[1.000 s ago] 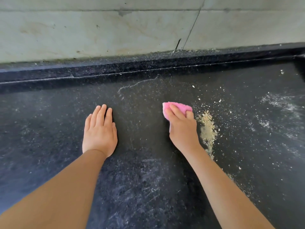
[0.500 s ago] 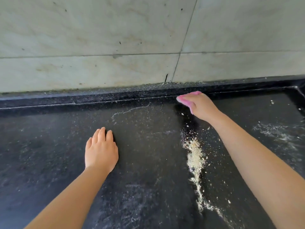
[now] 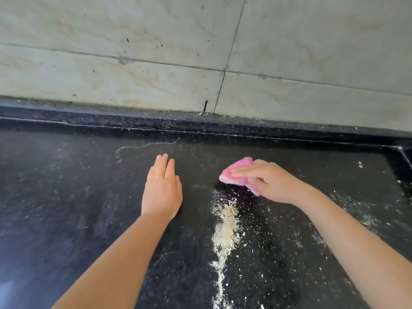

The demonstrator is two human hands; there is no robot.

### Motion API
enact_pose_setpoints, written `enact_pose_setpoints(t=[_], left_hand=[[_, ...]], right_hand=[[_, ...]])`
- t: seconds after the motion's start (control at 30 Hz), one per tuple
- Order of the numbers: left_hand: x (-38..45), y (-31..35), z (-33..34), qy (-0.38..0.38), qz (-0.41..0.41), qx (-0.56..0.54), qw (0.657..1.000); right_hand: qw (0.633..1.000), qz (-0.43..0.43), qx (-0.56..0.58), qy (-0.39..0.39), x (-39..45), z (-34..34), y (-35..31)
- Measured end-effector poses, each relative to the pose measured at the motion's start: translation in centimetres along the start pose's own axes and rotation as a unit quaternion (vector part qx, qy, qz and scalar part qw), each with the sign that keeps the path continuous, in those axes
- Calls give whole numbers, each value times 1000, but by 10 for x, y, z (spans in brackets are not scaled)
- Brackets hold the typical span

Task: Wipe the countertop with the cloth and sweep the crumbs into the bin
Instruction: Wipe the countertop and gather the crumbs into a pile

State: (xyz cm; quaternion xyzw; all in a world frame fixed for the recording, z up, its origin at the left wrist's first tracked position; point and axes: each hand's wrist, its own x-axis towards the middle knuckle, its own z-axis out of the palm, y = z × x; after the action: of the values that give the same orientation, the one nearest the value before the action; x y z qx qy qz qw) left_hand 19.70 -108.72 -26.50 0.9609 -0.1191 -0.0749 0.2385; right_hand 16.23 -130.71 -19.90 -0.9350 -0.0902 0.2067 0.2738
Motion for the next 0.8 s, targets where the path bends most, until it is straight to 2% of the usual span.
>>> enact_pose_setpoints(t=[0.17, 0.3, 0.4, 0.47, 0.53, 0.6, 0.63, 0.7, 0.77, 0.8], left_hand=[[3, 4, 13, -25, -19, 58, 998], [4, 4, 13, -22, -19, 61, 998], [4, 3, 16, -14, -20, 52, 998], [4, 3, 17, -9, -21, 47, 999], [5, 3, 17, -5, -22, 48, 999], [5, 4, 17, -7, -25, 50, 998], [5, 5, 17, -8, -25, 51, 998], [6, 5, 17, -10, -24, 56, 998], [6, 4, 17, -10, -25, 59, 998], [6, 4, 18, -8, -26, 58, 998]], right_hand=[[979, 76, 26, 189, 15, -21, 56], [950, 159, -36, 267, 36, 9, 102], [940, 173, -90, 280, 44, 29, 102], [952, 91, -85, 279, 38, 35, 78], [975, -9, -61, 215, 21, 38, 52], [995, -34, 13, 92, 3, 28, 32], [997, -29, 26, 71, -4, 22, 28], [992, 13, 42, 116, -1, 7, 31], [972, 33, 2, 231, 19, -1, 44], [964, 59, -23, 259, 32, 0, 55]])
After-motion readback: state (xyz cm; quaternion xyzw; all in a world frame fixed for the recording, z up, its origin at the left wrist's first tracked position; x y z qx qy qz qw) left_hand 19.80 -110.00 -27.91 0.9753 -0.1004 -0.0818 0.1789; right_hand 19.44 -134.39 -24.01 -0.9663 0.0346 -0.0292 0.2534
